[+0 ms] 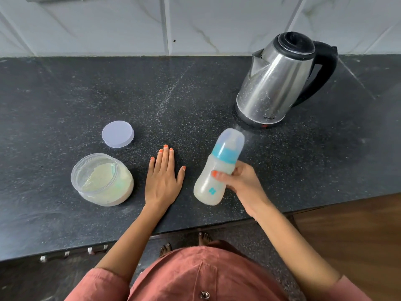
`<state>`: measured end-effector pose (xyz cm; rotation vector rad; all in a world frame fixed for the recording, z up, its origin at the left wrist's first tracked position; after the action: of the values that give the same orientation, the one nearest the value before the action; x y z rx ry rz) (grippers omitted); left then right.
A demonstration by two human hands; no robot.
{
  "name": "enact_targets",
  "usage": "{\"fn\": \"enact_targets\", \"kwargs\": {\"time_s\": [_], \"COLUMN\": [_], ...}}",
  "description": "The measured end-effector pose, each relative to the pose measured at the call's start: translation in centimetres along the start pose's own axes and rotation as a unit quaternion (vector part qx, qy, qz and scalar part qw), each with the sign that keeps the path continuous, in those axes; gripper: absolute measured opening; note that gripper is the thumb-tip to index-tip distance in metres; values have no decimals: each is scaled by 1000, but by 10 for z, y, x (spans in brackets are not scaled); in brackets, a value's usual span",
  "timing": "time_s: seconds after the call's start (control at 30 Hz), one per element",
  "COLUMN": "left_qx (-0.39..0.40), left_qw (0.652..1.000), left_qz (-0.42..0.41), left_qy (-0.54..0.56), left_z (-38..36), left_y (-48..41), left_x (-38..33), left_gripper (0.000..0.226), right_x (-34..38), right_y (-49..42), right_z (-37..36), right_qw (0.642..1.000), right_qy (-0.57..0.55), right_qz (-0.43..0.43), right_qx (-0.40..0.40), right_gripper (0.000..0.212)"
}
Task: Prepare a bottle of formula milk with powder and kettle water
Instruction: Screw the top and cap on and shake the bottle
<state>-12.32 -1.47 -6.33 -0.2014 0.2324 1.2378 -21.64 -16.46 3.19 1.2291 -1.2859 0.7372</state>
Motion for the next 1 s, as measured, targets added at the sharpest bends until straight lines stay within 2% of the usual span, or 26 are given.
{"fn": "enact_targets", "kwargs": {"time_s": [0.07,0.17,0.2,0.27,0.37,0.4,0.47,0.53,0.57,0.63,0.73,0.77,0.83,0.9,0.93,1.0], "left_qx": [1,-6,-6,-5,-5,-4,-4,-5,-5,-3,1,2,-1,-3,-3,-2], "left_qw": [1000,1000,1000,1000,1000,1000,1000,1000,1000,1000,1000,1000,1000,1000,1000,1000], "left_qz": [0,0,1,-1,-1,0,-1,-1,-1,0,1,1,1,1,1,0], "left_qy": [0,0,-1,-2,-1,-1,1,1,0,-2,-3,-3,-2,1,1,-3], "left_z": [0,0,-1,-1,0,0,0,0,0,-1,-1,-1,-1,0,-1,-1], "left_y": [0,0,0,0,0,0,1,0,0,0,-1,-1,0,0,0,0], "left_x": [0,1,1,0,0,0,0,0,0,-1,1,1,0,0,0,0], "left_gripper": [75,75,75,75,76,76,76,76,76,75,75,75,74,74,74,74], "right_x": [0,7,7,4,-2,-3,3,8,8,6,2,2,7,12,12,11], "right_y": [0,-14,-18,-15,0,1,-3,-14,-17,-13,4,5,-2,-12,-15,-11], "right_z": [2,11,12,8,-4,-3,1,10,12,8,-6,-5,2,12,15,10], "right_qw": [1000,968,957,968,1000,1000,995,968,958,972,999,1000,995,968,959,975], "right_qy": [-21,-224,-259,-222,-24,-7,-92,-227,-255,-208,-22,-6,-89,-218,-243,-192], "right_qz": [4,36,44,29,-7,-7,2,18,25,11,-23,-21,-4,22,34,29], "right_qx": [-6,-105,-125,-111,-17,-8,-36,-107,-129,-109,1,7,-41,-121,-141,-109], "right_gripper": [21,21,20,16,18,19,18,17,16,14,19,20,17,15,15,16]}}
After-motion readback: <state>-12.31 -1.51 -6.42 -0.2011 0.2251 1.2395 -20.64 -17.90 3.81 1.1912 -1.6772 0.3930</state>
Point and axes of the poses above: each hand's wrist, its own y-axis away from the middle knuckle, its own z-axis out of the back of the hand, x = y × z, the point moved 4 cm from there along -y, towards the middle knuckle, and after that the axes turned 5 degrees about z, right-handed, at the moved point
